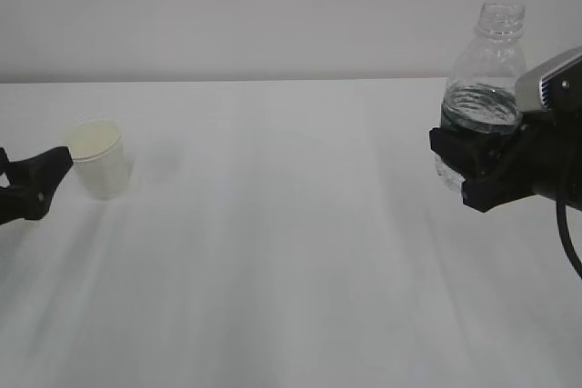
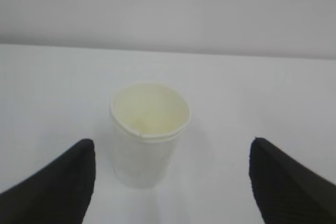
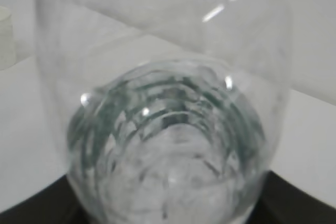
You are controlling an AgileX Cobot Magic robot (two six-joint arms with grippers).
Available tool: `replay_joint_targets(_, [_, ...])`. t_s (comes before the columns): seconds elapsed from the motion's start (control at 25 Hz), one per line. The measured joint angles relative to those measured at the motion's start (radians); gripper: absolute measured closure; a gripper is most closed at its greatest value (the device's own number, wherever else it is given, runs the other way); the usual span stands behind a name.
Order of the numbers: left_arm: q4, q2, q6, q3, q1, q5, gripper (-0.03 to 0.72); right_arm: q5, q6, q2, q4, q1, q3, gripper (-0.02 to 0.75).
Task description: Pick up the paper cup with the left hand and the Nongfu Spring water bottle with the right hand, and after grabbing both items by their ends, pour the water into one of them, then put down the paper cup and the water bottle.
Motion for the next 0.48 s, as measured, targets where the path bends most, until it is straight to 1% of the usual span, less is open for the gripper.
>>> replay_joint_targets(0.16, [-0.002,0.09,0.027,-0.02,0.0,0.0,0.021,0.0,0.0,0.0,-0.001,0.0,0.0,0.314])
replay_joint_targets(0.48, [0.0,0.21,0.033,-0.102,0.0,0.0,0.033,0.0,0.002,0.0,-0.002,0.0,0.0,0.314])
